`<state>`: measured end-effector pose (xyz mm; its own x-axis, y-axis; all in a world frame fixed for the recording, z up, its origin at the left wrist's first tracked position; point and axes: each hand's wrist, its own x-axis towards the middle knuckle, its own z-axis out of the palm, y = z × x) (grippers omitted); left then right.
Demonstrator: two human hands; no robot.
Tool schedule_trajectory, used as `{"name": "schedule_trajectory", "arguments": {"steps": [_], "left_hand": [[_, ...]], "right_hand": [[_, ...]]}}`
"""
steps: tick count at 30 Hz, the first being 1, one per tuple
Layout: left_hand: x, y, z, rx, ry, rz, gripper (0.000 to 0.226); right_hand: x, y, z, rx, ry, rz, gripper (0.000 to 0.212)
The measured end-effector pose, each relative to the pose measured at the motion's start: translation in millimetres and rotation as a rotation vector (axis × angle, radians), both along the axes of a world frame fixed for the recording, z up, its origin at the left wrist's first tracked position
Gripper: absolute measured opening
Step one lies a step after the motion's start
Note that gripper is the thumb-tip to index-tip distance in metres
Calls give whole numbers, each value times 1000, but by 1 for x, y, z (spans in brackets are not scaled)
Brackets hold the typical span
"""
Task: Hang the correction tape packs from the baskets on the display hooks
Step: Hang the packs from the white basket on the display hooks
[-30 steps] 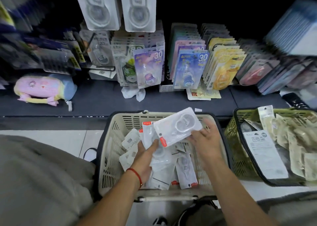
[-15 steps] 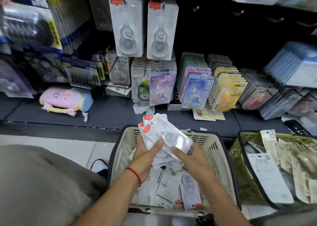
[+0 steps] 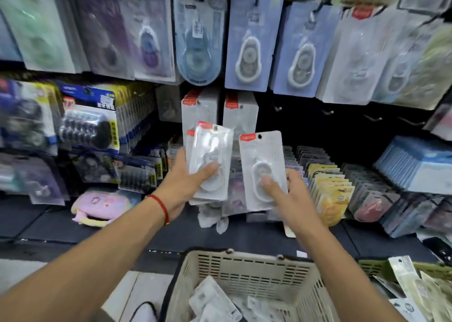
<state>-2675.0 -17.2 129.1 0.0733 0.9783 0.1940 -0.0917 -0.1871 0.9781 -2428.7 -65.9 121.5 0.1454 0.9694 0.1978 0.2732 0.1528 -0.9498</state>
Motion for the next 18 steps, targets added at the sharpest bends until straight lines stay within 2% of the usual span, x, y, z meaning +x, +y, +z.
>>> {"name": "schedule_trajectory", "arguments": {"steps": [3, 6, 11, 18], "left_hand": [[-18, 11, 9, 109, 58, 146, 73], [-24, 13, 1, 110, -10, 258, 64], [-25, 17, 3, 90, -98, 277, 65], [-26, 16, 3, 106, -96, 266, 63]], "right_hand": [[-17, 27, 17, 52, 10, -29, 31], [-32, 53, 29, 90, -14, -49, 30], [-47, 77, 39, 91, 4, -77, 26], [-55, 81, 28, 133, -40, -152, 26]]}}
